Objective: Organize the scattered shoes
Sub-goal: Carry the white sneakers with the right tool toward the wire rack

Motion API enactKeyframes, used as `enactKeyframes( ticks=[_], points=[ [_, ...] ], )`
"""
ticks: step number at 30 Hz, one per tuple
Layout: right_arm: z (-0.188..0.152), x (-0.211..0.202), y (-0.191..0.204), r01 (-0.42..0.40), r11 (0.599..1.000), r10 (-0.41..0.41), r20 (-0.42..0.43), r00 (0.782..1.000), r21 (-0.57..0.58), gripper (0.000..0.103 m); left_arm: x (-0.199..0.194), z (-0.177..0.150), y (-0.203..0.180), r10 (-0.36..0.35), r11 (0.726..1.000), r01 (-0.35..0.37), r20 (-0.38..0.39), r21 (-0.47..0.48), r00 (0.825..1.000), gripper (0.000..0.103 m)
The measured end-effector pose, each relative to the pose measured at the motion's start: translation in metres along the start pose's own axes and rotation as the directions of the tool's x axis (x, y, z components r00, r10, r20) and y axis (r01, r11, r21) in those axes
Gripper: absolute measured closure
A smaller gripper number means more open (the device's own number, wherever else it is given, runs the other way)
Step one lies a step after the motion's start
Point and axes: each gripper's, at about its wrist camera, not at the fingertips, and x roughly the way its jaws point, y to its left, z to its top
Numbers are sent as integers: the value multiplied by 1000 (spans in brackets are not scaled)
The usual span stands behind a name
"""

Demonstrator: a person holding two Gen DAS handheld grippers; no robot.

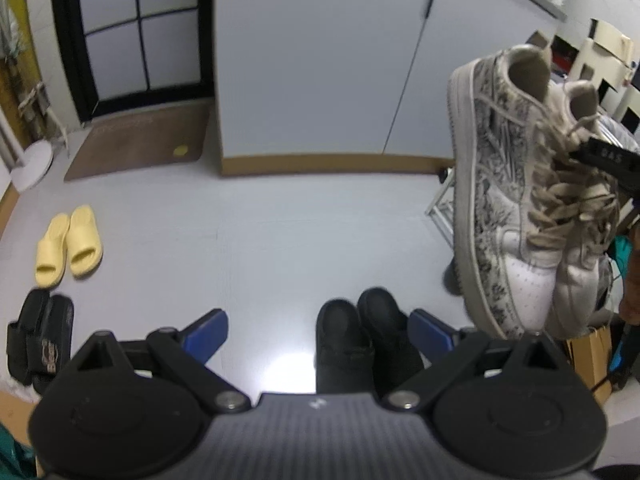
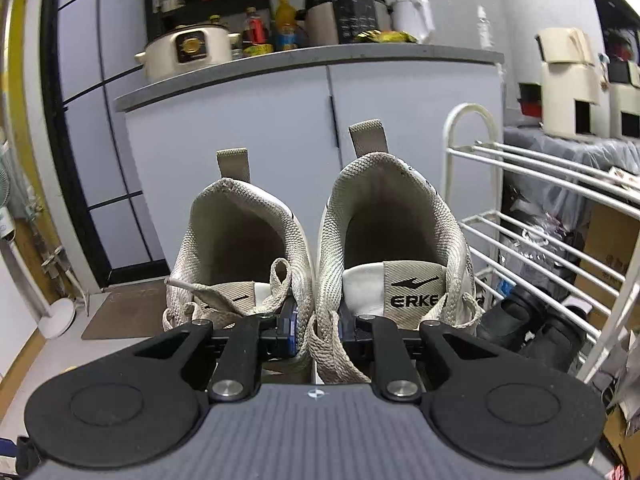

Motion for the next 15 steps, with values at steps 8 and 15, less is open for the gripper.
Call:
enactKeyframes(
  ticks=[8, 15],
  points=[
    [-8, 27, -22, 82, 997, -81, -48, 996, 14, 84, 49, 21, -31, -27, 999, 27, 3, 44, 1000, 5],
    [-18, 51, -43, 150, 989, -150, -80, 986, -1, 84, 103, 38, -47, -115, 992, 117, -40, 54, 993, 5]
  ],
)
